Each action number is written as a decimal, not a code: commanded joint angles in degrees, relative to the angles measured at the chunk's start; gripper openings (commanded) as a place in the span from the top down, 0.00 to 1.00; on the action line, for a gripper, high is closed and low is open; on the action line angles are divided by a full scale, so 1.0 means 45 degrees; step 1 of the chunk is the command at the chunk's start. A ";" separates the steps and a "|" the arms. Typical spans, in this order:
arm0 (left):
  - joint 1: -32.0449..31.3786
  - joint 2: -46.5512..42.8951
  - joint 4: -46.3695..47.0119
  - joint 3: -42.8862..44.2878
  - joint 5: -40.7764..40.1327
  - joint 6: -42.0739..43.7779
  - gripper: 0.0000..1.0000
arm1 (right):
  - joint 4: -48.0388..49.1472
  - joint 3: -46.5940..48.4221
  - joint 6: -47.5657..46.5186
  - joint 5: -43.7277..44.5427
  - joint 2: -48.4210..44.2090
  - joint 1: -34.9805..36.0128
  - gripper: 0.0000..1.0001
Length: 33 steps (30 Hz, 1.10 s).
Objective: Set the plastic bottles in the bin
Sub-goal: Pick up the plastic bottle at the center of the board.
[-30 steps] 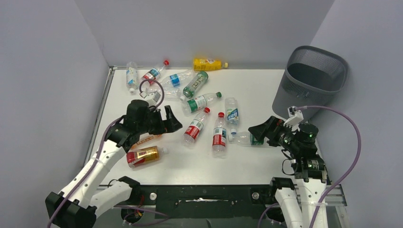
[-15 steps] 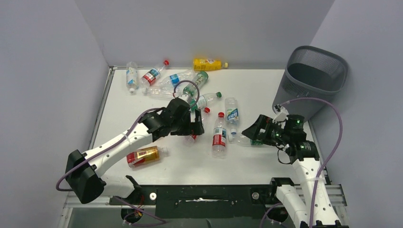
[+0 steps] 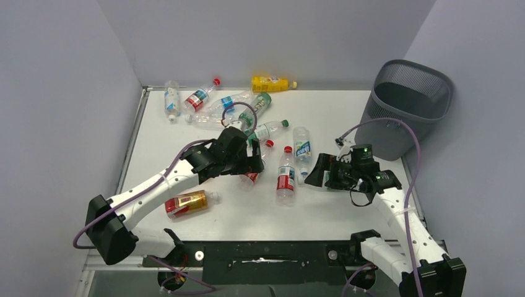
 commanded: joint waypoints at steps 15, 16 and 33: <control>-0.0494 0.1140 0.0945 0.0572 0.1717 -0.0320 0.07 | 0.0139 0.1055 0.1034 0.5101 0.0971 0.3671 0.02; -0.0494 0.1245 0.1000 0.0614 0.1736 -0.0220 0.07 | 0.0003 0.1193 0.1095 0.5477 0.1304 0.3701 0.02; 0.0787 -0.2123 0.0696 -0.1951 0.2026 0.0607 0.07 | 0.1647 0.3746 0.4900 0.7499 0.6128 0.8013 0.08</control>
